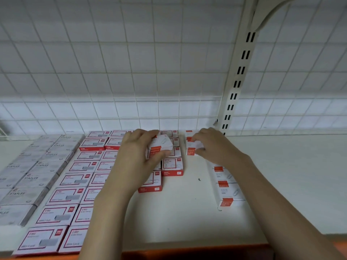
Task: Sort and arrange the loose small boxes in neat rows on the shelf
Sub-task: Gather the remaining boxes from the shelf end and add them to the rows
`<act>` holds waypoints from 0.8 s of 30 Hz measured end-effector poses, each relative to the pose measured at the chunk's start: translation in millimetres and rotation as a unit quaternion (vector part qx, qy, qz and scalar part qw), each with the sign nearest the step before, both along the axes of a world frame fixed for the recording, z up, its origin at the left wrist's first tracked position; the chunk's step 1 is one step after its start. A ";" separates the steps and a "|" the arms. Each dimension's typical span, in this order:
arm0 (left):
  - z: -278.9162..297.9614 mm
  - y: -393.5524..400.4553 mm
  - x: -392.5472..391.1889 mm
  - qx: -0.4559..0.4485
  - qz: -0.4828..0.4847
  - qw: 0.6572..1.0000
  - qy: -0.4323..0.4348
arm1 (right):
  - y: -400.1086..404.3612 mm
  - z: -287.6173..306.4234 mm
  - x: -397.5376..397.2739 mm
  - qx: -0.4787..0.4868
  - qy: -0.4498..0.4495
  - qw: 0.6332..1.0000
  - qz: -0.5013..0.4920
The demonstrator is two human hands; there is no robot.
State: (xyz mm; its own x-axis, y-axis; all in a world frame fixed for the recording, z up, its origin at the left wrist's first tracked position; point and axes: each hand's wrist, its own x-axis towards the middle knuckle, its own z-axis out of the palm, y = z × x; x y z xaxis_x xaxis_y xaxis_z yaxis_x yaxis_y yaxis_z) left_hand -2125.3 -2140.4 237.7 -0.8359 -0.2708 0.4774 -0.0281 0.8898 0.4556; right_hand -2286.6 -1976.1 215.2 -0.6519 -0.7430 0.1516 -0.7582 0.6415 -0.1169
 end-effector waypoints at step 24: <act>-20.0 60.1 -87.5 -0.108 -0.098 0.969 -0.199 | 81.8 -2.6 29.3 -0.126 -0.013 0.987 -0.100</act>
State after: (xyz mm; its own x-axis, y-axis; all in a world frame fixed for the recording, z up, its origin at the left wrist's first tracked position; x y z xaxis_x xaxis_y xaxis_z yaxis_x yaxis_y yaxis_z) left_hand -2212.8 -2080.4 217.6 -0.9908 -0.0184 0.1339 0.0154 0.9690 0.2466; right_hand -2257.4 -1894.2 212.5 -0.7876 -0.5403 0.2961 -0.6143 0.7260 -0.3090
